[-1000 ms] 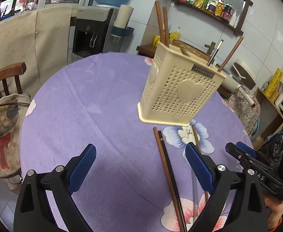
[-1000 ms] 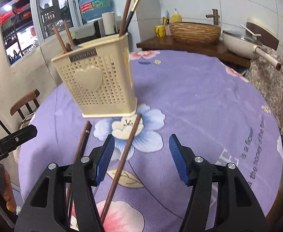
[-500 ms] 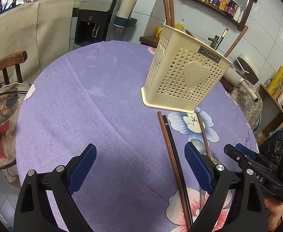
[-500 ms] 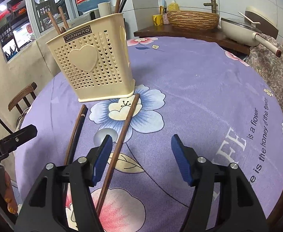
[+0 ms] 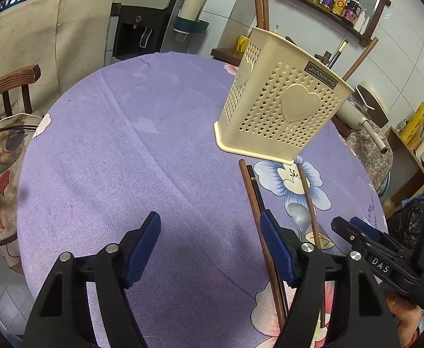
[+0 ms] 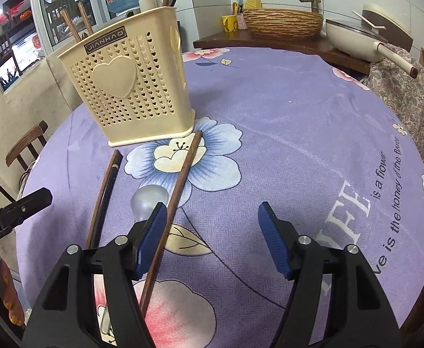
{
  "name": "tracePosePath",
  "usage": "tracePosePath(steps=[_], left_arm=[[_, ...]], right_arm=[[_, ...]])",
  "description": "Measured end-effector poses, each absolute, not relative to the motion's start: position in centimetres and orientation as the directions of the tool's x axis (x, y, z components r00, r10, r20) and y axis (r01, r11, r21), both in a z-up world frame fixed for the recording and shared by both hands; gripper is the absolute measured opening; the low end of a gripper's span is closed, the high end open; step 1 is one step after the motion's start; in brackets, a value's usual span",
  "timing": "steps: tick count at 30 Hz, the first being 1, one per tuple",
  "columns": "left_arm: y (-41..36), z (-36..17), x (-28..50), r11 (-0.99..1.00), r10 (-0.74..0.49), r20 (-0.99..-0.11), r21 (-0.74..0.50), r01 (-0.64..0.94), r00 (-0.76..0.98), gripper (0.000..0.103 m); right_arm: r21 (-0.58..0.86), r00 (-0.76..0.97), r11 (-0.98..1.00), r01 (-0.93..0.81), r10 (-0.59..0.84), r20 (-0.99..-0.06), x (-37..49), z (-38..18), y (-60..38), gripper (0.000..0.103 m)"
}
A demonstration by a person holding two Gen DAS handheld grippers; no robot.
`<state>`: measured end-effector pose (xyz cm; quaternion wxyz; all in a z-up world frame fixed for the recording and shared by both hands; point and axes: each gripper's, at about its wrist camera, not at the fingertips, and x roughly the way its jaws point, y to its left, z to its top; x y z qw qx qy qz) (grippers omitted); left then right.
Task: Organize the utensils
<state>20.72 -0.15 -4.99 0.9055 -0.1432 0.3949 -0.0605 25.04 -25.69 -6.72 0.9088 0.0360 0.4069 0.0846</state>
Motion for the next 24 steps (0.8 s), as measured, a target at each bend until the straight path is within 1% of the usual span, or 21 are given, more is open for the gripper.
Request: tracePosePath(steps=[4, 6, 8, 11, 14, 17, 24], left_arm=[[-0.4, -5.4, 20.9, 0.953, -0.229, -0.708, -0.304, 0.004, 0.668, 0.062], [-0.7, -5.6, 21.1, 0.954, -0.235, -0.713, -0.301, 0.014, 0.661, 0.060], [-1.2, -5.6, 21.2, 0.956, -0.239, -0.718, -0.292, 0.029, 0.654, 0.059], [-2.2, -5.7, 21.6, 0.961, -0.242, -0.726, -0.273, 0.054, 0.643, 0.059], [-3.5, -5.8, 22.1, 0.966, -0.242, -0.734, -0.246, 0.083, 0.635, 0.059], [-4.7, -6.0, 22.6, 0.976, -0.215, -0.749, -0.195, 0.102, 0.627, 0.058], [-5.4, -7.1, 22.8, 0.984, -0.175, -0.767, -0.151, 0.091, 0.618, 0.057]], right_arm=[[0.101, 0.644, 0.983, -0.151, 0.175, -0.745, 26.4, -6.7, -24.5, 0.064], [0.096, 0.634, 0.983, -0.155, 0.174, -0.753, 27.2, -6.7, -24.1, 0.058], [0.091, 0.622, 0.983, -0.158, 0.171, -0.764, 28.4, -6.9, -23.7, 0.055], [0.090, 0.602, 0.983, -0.163, 0.171, -0.780, 30.0, -7.3, -23.0, 0.054], [0.057, 0.594, 0.985, -0.163, 0.144, -0.792, 30.9, -7.8, -22.5, 0.051], [0.034, 0.591, 0.985, -0.172, 0.130, -0.796, 31.2, -8.2, -22.3, 0.049], [0.028, 0.599, 0.983, -0.182, 0.133, -0.790, 31.1, -8.4, -22.5, 0.049]])
